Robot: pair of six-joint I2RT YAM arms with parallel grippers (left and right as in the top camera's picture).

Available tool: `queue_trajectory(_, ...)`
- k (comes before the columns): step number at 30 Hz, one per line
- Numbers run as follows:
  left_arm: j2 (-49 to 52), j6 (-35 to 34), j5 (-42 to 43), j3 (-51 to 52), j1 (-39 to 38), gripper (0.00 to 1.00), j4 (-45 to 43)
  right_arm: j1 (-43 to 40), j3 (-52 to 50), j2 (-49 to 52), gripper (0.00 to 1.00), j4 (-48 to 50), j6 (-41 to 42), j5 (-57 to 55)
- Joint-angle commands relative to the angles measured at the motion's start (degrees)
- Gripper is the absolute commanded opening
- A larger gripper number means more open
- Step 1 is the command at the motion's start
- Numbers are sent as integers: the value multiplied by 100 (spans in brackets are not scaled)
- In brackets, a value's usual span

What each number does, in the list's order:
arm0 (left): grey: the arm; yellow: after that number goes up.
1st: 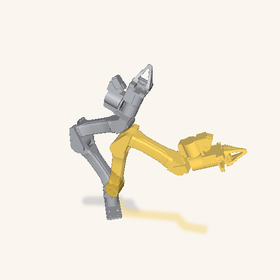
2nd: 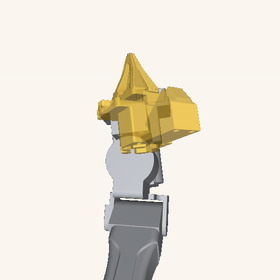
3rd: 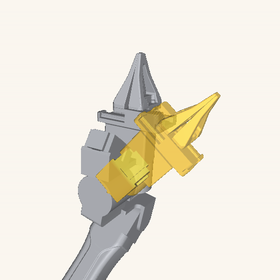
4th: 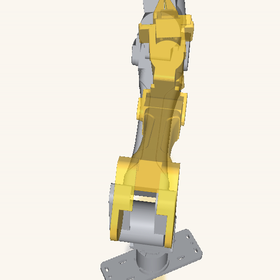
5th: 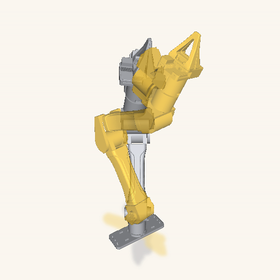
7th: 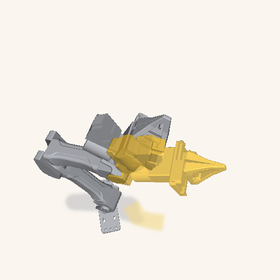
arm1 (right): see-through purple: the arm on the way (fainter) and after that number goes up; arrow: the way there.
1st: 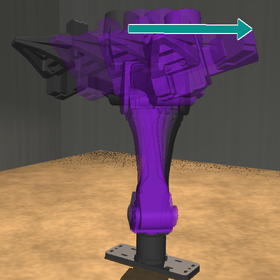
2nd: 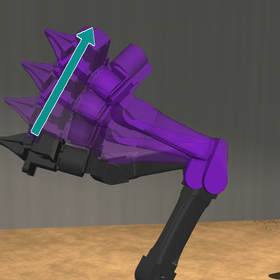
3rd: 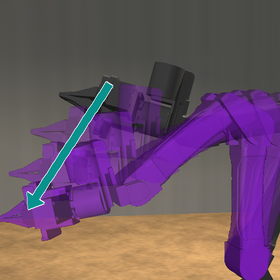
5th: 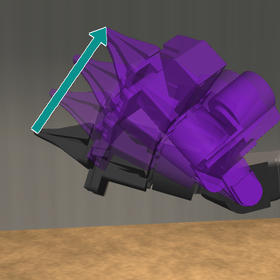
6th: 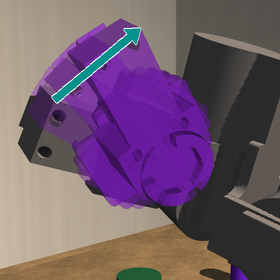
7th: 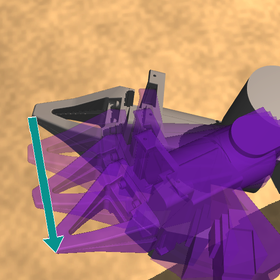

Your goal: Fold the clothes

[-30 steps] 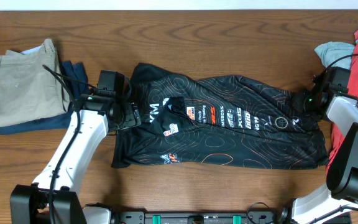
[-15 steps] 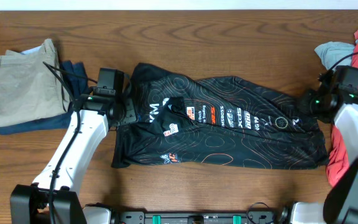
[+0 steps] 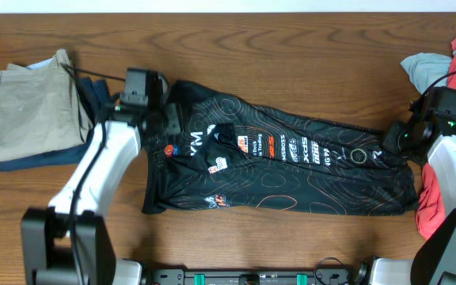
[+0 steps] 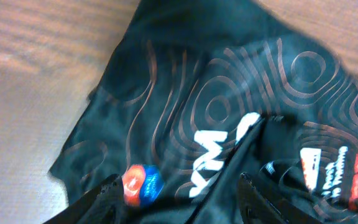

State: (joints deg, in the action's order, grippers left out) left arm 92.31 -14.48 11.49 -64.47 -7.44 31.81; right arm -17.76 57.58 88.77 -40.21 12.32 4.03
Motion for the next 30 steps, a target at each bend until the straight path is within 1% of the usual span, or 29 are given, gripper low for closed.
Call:
queue_trajectory(1,586,234,522,-695,170,71,68,42,42,48,1,-50,-85,-116)
queue_trajectory(2,741,297,623,-846,201,82,72,42,42,48,1,-57,-85,-125)
queue_trajectory(3,892,341,678,-988,219,97,72,42,42,48,1,-59,-85,-125)
queue_trajectory(10,1939,621,761,-1917,382,98,70,42,42,48,1,-74,-85,-127)
queue_trajectory(17,2771,894,732,-2594,457,98,-61,42,42,48,1,-76,-87,-127)
queue_trajectory(21,3060,957,732,-2702,463,98,-433,42,42,48,1,-76,-87,-127)
queue_trajectory(24,3215,957,730,-2702,463,100,-686,42,42,48,1,-74,-87,-129)
queue_trajectory(30,3445,955,732,-2702,435,96,-905,42,42,48,1,-74,-85,-129)
